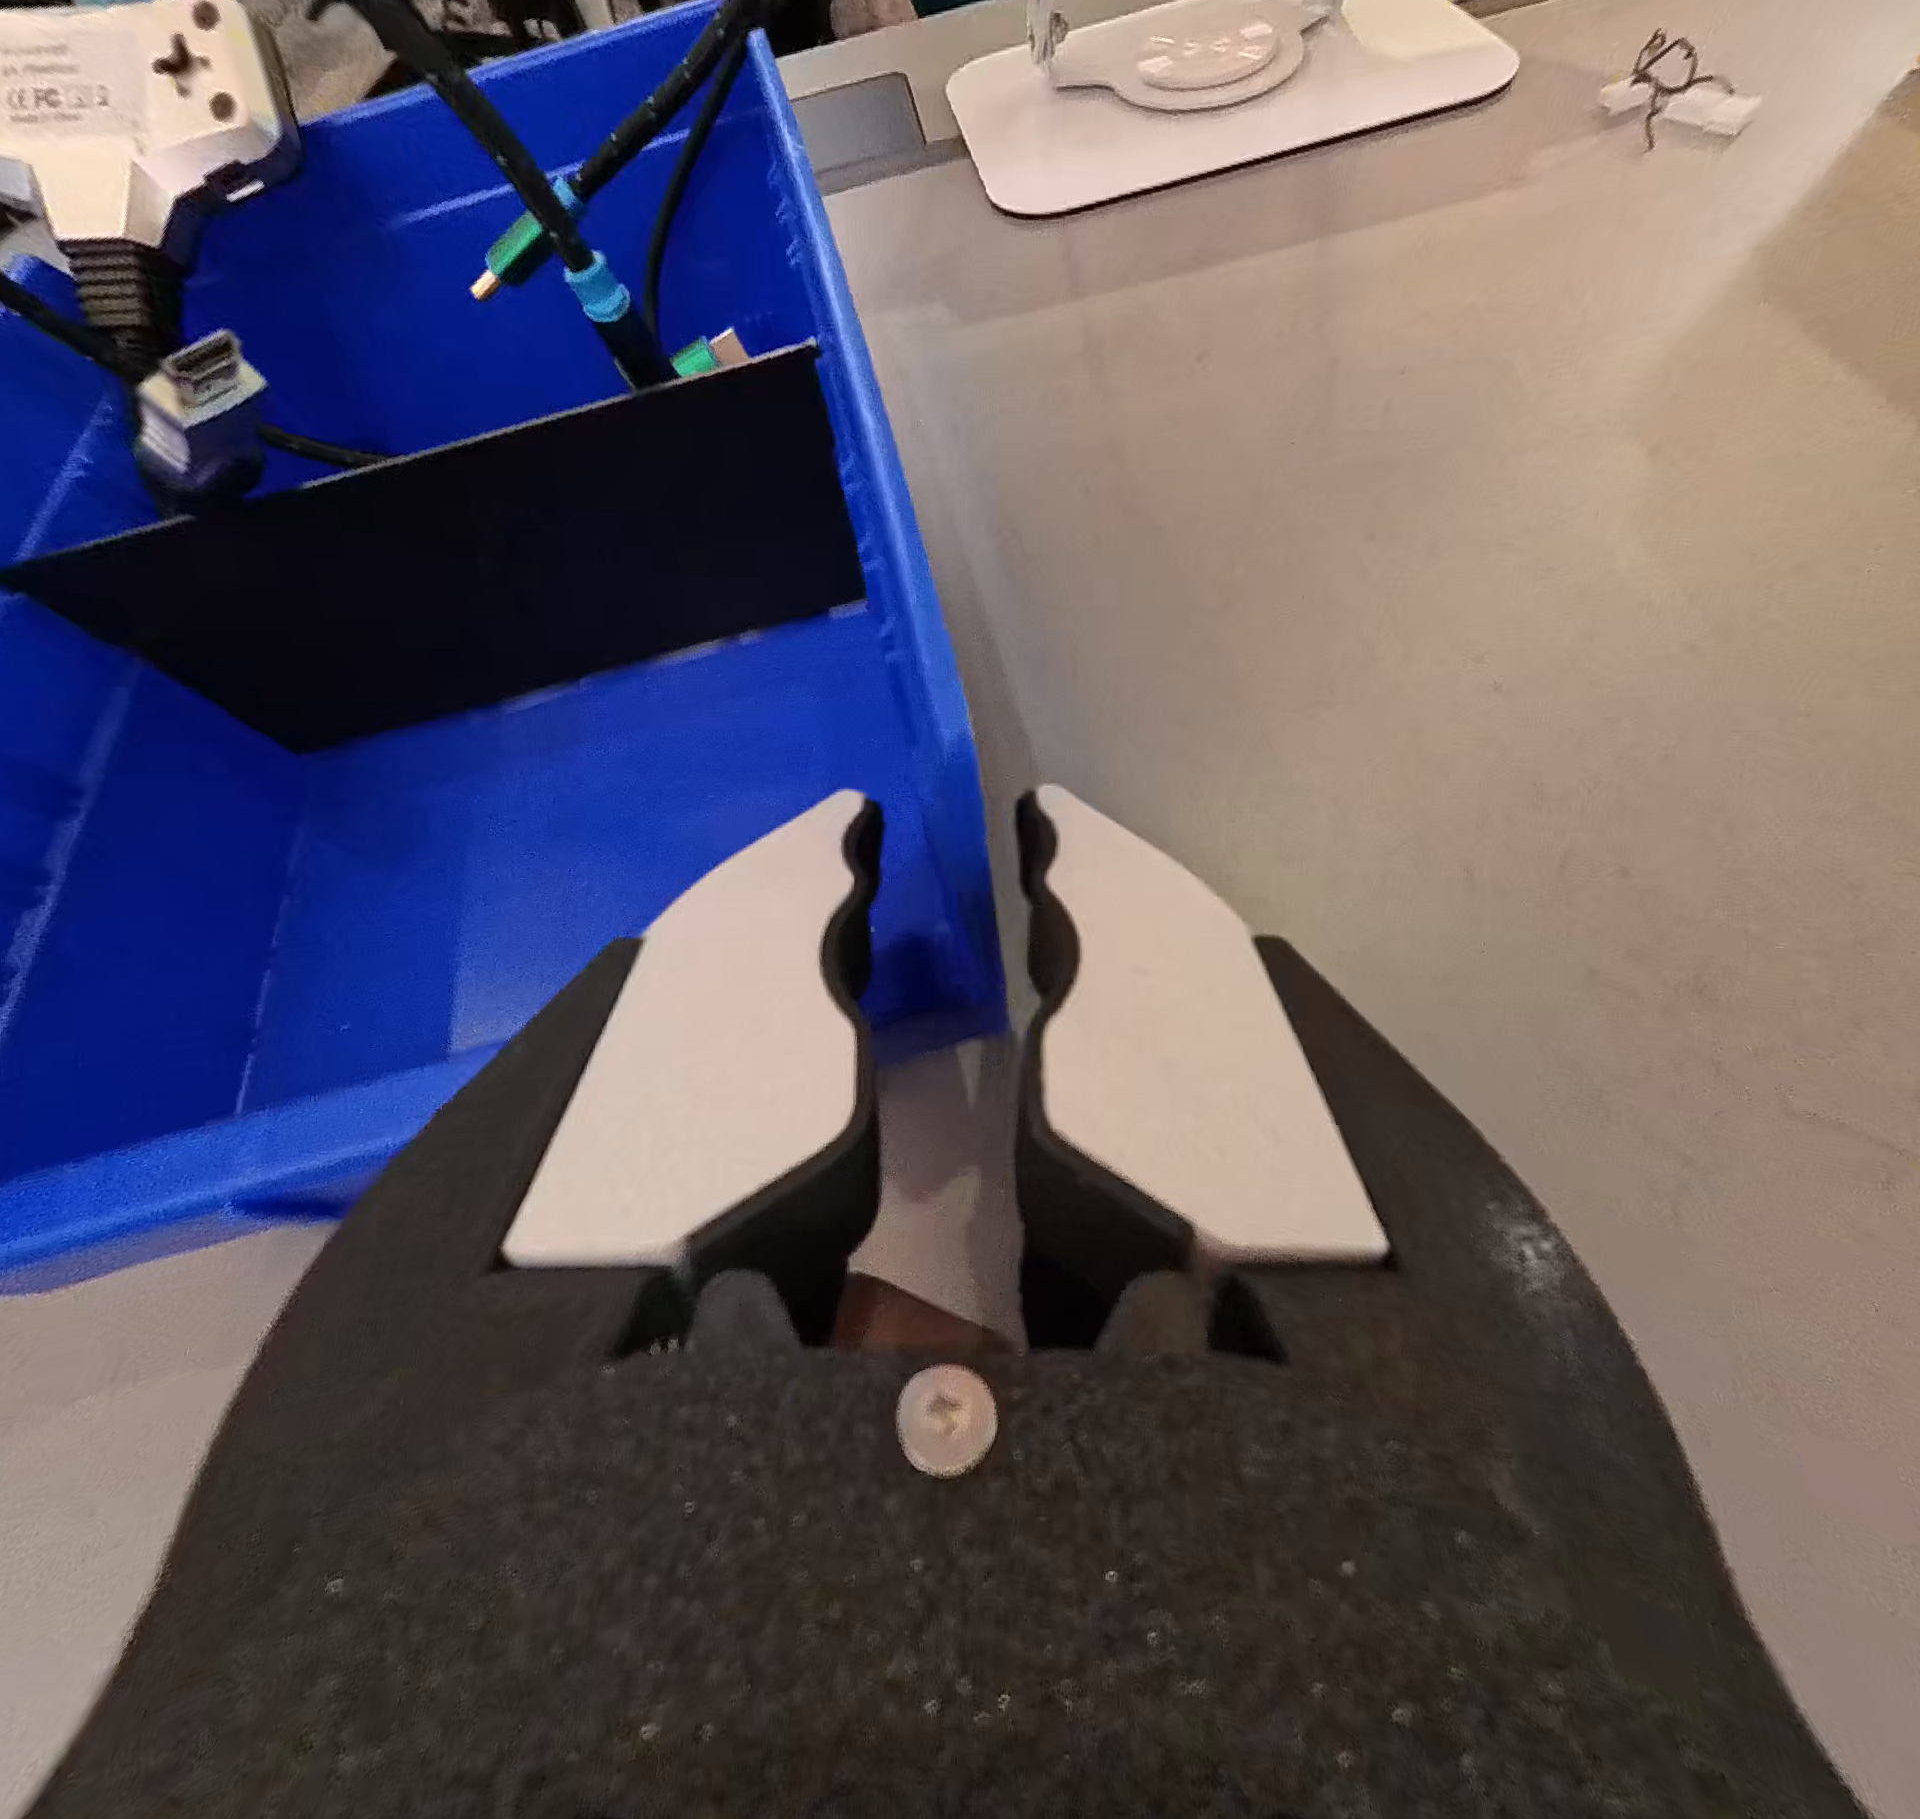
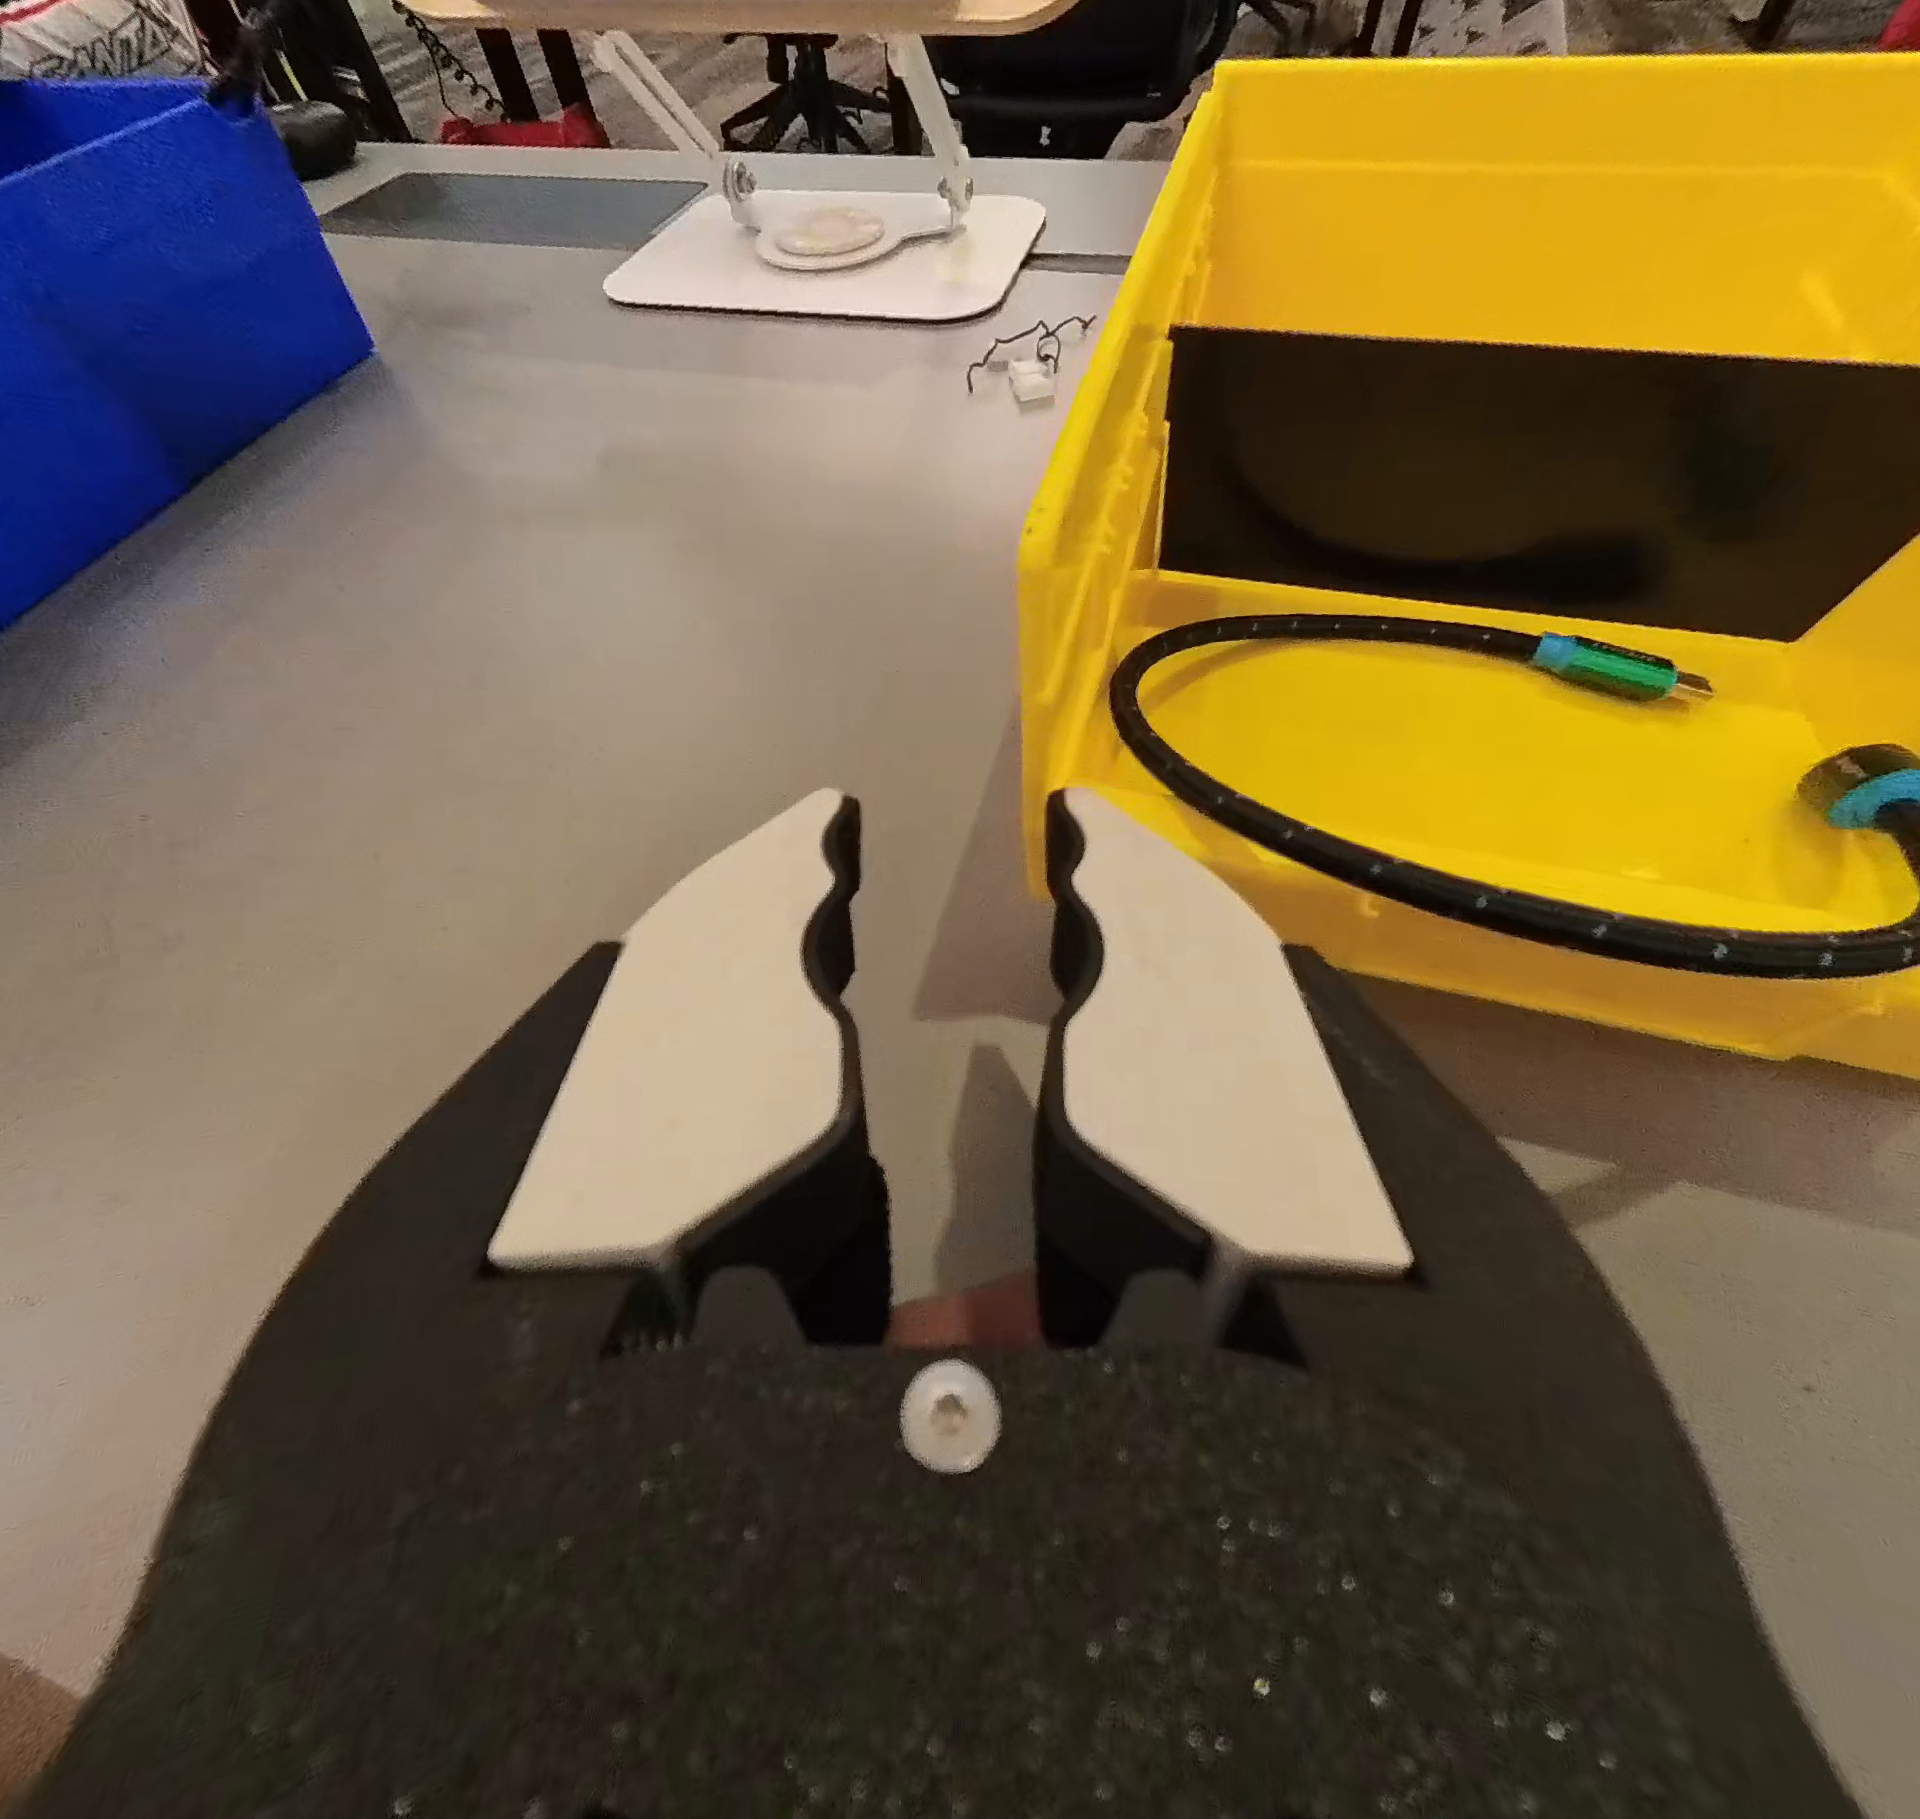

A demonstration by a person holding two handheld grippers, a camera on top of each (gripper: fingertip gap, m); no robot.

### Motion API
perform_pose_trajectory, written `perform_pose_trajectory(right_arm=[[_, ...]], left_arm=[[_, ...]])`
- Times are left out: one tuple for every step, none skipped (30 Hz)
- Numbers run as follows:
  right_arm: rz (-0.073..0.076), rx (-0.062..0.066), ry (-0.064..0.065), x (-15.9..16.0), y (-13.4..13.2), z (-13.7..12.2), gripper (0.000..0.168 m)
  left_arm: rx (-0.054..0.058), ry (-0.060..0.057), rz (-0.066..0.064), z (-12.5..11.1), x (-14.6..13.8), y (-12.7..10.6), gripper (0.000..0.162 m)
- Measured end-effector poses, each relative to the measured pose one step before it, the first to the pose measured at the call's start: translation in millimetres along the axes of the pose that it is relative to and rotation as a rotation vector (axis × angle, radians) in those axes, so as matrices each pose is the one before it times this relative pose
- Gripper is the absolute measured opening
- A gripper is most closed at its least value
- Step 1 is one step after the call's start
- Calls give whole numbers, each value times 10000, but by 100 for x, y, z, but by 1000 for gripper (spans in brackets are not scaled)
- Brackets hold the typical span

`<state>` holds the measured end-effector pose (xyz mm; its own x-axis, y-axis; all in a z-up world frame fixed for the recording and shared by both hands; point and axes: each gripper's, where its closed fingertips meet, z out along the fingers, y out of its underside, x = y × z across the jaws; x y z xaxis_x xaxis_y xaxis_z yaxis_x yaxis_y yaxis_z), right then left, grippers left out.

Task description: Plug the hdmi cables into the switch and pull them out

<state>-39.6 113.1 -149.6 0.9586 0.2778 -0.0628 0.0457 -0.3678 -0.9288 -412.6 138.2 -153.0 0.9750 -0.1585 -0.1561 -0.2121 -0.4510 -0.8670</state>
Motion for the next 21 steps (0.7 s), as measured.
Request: perform_pose_trajectory(right_arm=[[33,92,-121,-162,-89,-154,33],[22,82,-146,-199,-103,-124,33],[-5,45,-113,-156,-51,-74,33],[-37,-5,-68,-108,15,-17,33],[-33,-40,-20,-47,77,31,33],[-3,-72,-29,-75,143,85,33],[34,-95,-85,-188,165,116,33],[72,-105,-130,-295,138,101,33],[88,-41,-176,-395,77,66,33],[62,-37,-137,-354,75,50,33],[24,-54,-76,-285,78,49,33],[-23,-53,-58,-269,103,57,33],[-66,-71,-36,-243,110,41,33],[-86,-47,1,-184,78,27,33],[-105,-15,20,-133,21,1,33],[-114,1,31,-96,-1,4,33],[-88,12,20,-72,-13,-12,33],[-53,-1,5,-51,-4,5,33],[-16,-12,2,-14,5,23,33],[18,-33,-4,11,34,67,33],[42,-25,-6,64,0,88,33]], left_arm=[[135,22,-153,-839,24,-51,28],[226,-55,-111,-1014,-80,-29,29],[218,30,-48,-1037,36,97,29],[109,243,19,-884,365,344,28],[-43,454,11,-676,722,628,29],[-105,479,-168,-528,798,806,29],[-164,358,-266,-386,655,752,29],[-141,265,-211,-274,484,408,29],[14,260,-71,-166,423,-8,29],[89,167,54,-106,235,-309,29],[126,124,121,-46,95,-341,29],[38,113,140,32,32,-74,29],[-76,2,87,88,-174,216,29],[-127,-49,39,103,-241,368,29],[-151,23,18,84,-122,377,29],[-118,48,-3,41,-39,221,31],[-42,66,42,-5,4,51,32],[1,148,264,-38,112,43,32],[15,143,543,-57,16,67,33],[67,211,538,-159,-25,-118,33],[11,593,419,-300,336,-367,33]])
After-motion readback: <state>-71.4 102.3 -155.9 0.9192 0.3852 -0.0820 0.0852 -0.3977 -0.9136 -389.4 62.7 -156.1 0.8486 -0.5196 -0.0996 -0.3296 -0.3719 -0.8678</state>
